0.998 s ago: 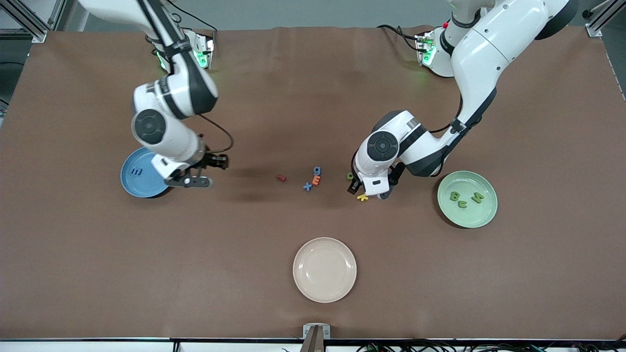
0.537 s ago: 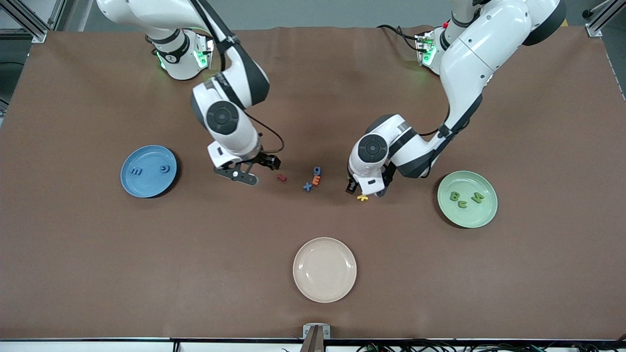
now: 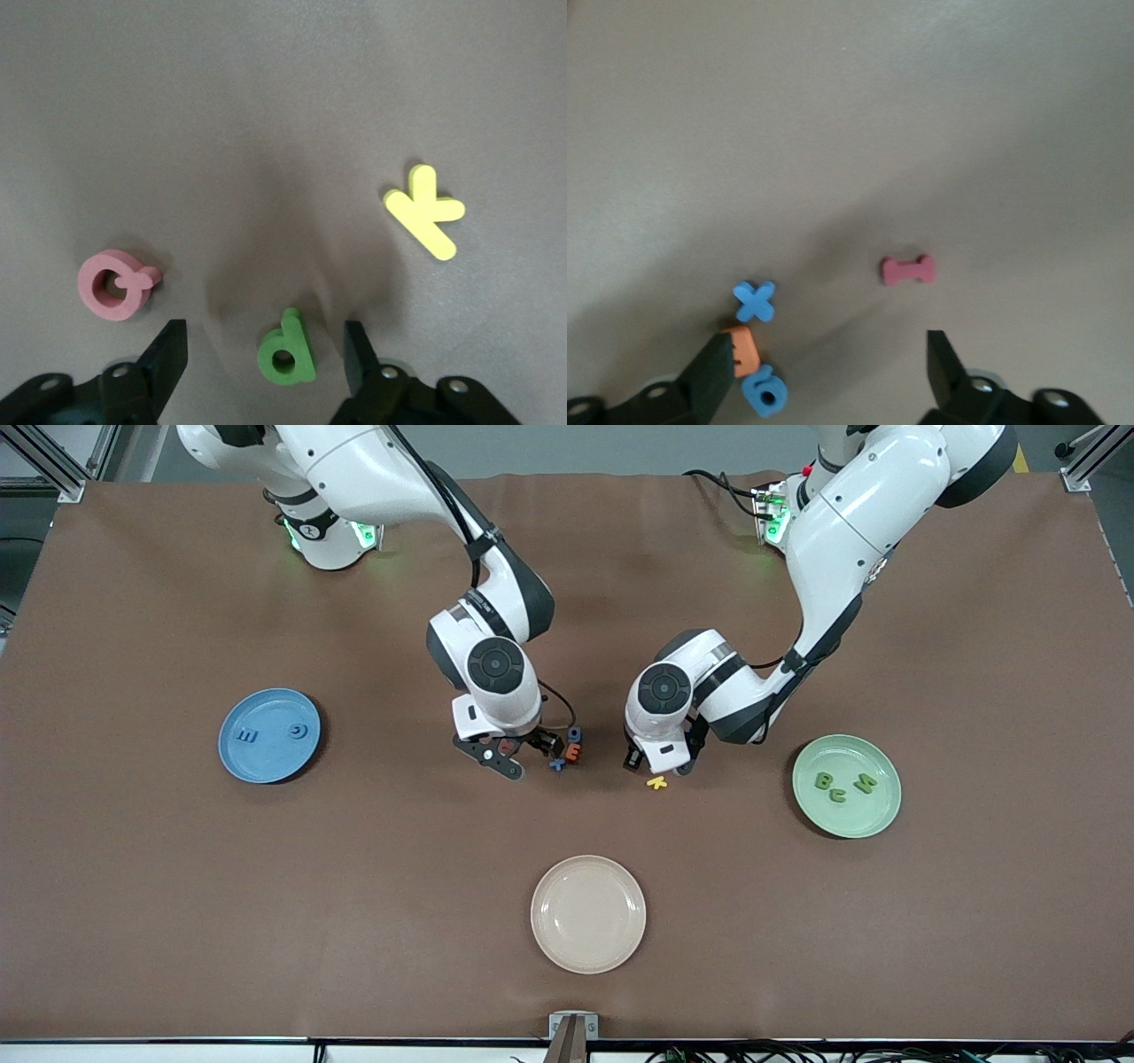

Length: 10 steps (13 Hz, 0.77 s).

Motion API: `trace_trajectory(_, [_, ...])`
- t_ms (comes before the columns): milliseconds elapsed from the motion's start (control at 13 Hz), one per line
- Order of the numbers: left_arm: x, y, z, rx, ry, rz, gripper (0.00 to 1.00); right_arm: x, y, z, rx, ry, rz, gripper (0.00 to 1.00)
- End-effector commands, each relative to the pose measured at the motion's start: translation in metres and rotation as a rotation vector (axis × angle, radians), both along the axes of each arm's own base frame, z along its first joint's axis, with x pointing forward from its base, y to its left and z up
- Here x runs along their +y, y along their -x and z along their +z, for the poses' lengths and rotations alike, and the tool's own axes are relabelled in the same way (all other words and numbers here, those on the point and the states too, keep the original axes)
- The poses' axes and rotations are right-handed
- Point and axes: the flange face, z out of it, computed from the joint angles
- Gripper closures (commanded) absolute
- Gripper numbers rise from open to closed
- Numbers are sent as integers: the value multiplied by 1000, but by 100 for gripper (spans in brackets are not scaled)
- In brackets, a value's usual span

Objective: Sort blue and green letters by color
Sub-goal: 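Reach the left gripper to the green d while the right gripper reaches X, then grasp the green d with the left gripper while the right gripper grasps X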

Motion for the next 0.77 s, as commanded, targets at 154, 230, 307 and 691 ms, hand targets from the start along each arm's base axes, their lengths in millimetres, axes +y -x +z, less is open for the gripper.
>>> trace_trajectory(154, [-3, 1, 0, -28, 8, 6, 27, 12, -8, -18, -45, -16, -33, 38])
trace_trajectory(230, [-3, 1, -1, -29, 8, 5, 30, 15, -7, -23, -53, -19, -25, 39])
trace_trajectory(307, [-6, 5, -2, -27, 9, -2, 37, 17, -9, -27, -59, -16, -19, 40])
trace_trajectory(691, [5, -7, 5, -51, 5, -1, 100, 34, -4, -46, -88, -26, 12, 41])
